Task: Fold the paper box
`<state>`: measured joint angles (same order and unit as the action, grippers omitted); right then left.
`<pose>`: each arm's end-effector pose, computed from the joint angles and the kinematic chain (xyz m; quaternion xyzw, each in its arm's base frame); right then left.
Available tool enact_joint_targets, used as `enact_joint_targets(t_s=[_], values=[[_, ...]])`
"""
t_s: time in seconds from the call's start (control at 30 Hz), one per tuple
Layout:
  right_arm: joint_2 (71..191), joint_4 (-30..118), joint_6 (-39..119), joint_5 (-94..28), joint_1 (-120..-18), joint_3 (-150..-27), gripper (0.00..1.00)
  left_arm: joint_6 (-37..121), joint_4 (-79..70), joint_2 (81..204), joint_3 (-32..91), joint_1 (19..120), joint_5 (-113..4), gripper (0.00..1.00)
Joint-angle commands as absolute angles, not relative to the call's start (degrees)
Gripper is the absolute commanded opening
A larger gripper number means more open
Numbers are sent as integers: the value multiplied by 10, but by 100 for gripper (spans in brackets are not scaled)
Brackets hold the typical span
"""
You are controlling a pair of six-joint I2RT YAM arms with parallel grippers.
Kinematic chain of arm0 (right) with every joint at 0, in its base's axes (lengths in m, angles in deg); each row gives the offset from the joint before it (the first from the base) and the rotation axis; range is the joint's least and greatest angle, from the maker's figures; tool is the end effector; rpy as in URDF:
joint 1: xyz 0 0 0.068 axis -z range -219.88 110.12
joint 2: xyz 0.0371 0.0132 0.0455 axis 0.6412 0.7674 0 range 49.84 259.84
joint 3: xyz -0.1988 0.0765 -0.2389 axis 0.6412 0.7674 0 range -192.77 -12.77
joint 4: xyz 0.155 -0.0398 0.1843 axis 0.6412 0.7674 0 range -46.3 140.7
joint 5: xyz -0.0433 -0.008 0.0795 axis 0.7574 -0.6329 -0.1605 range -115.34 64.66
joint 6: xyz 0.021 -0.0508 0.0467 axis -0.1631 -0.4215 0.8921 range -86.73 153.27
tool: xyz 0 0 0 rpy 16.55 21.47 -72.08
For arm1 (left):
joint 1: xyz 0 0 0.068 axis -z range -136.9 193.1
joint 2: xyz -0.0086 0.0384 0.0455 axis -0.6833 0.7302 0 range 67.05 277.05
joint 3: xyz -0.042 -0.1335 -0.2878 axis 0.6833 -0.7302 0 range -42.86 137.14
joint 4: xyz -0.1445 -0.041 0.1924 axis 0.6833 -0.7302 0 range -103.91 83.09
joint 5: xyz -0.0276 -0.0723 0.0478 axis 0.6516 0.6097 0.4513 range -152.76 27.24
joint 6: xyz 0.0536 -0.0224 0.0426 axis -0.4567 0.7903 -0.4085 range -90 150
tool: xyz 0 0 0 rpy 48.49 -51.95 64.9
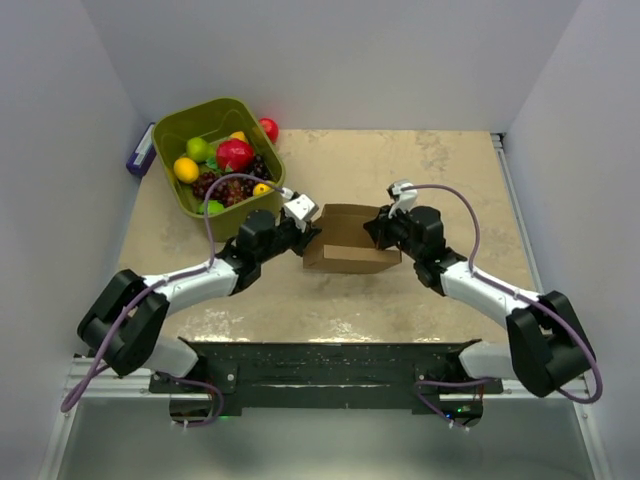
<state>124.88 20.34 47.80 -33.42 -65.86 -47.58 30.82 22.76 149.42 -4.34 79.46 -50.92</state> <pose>0.2463 0.1295 0.2764 -0.1217 0.7930 0.2588 0.5379 0.2437 -0.1946 0.2773 0.2998 0.7280 -0.2720 0.5533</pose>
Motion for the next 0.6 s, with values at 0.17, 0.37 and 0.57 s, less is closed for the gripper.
enact_joint_targets(t_s=[0.17,0.37,0.57], values=[[1074,316,494,-314,-662,-487,59,278,319,1398,-127,802,-476,0],[1072,371,521,-289,-659,-486,79,296,250,1381,-105,775,-341,0],[1017,326,555,-294,-658,-421,84,296,185,1348,-82,760,-293,0]])
